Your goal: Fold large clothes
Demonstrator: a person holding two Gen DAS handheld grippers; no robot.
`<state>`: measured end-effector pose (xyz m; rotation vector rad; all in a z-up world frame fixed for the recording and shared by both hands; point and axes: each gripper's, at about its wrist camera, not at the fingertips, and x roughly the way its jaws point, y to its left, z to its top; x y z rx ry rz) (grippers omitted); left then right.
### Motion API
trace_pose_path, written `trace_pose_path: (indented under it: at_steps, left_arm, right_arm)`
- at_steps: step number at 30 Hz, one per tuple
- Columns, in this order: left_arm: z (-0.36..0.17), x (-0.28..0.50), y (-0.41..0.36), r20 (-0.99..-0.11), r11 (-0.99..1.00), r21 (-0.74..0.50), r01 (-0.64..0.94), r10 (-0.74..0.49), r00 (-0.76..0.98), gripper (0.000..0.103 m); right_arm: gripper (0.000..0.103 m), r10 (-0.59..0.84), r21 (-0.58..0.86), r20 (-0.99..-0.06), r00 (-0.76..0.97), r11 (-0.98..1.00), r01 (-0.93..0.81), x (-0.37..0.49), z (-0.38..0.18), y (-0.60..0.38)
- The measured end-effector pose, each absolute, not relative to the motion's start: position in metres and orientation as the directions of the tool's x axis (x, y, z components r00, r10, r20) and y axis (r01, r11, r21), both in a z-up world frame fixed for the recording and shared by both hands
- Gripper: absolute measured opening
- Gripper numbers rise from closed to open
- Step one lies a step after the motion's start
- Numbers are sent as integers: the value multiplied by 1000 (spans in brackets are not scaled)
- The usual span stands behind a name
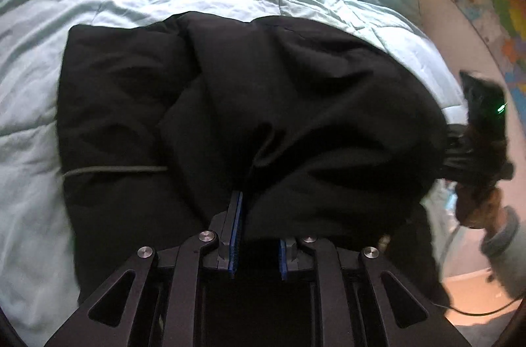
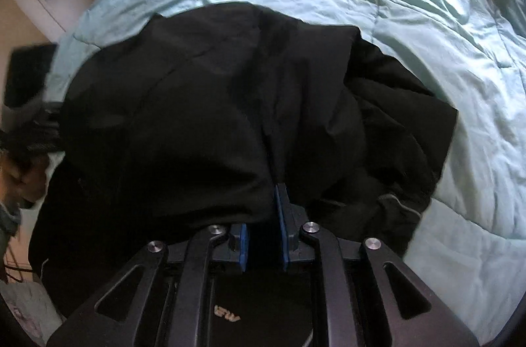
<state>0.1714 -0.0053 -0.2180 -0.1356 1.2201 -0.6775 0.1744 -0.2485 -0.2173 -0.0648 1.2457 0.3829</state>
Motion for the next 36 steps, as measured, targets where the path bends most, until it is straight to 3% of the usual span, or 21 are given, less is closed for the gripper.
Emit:
trace_pose_path:
  at_steps: [2,4,6,8,11,15,19,23,27,30,32,34,36]
  left_arm:
    - [-188,169,9,-807,791,-460,404,-562,182,19]
    - [-158,165,24,-769,772,-484,412,-600,220,20]
    - [-134,169,36,-738,762,-501,412,-624,257,24]
    - [-111,180,39,-718,772,-482,414,-619,318,36]
    - [-90,213,17,-683,773,-474,422,-625,378,45]
    - [-108,252,-14,-702,761,-530,374,-641,309,45]
    - [-113,266,-19,-685,737,-567,368,-670,287,45]
    - [-103,284,-32,-680,733,-554,396,-672,294,45]
    - [-115,302,-57,-706,721,-547,427,-670,228,45]
    - [-164,283,-82,-766,708,-577,407,-642,32,45]
    - [-204,243,-98,-824,722,-537,436,-559,-90,45]
    - [-221,216,-99,-849,734,-504,454,-517,-107,44]
    - [-219,200,-84,-833,746,-521,415,-550,-59,44]
  right_arm:
    - [34,281,199,-932,230,925,-324,178,-209,-252]
    - [51,269,178,-926,266,931,-319,179,-191,-261]
    - [52,248,153,-921,301,940,-306,189,-171,-268]
    - [52,240,143,-910,338,948,-286,207,-151,-268]
    - [52,223,130,-893,390,959,-250,238,-134,-252]
    - [52,209,133,-909,362,966,-223,265,-131,-230]
    - [52,215,97,-922,322,934,-345,236,-125,-229]
    - [52,291,178,-924,250,902,-393,217,-129,-238]
    - [52,238,121,-913,333,934,-336,219,-105,-262]
    - [52,232,138,-888,397,958,-251,248,-88,-269]
    - [52,220,145,-887,406,967,-208,268,-94,-258]
    - [52,253,197,-894,371,963,-182,283,-117,-237]
    - [52,243,203,-924,295,966,-159,289,-159,-212]
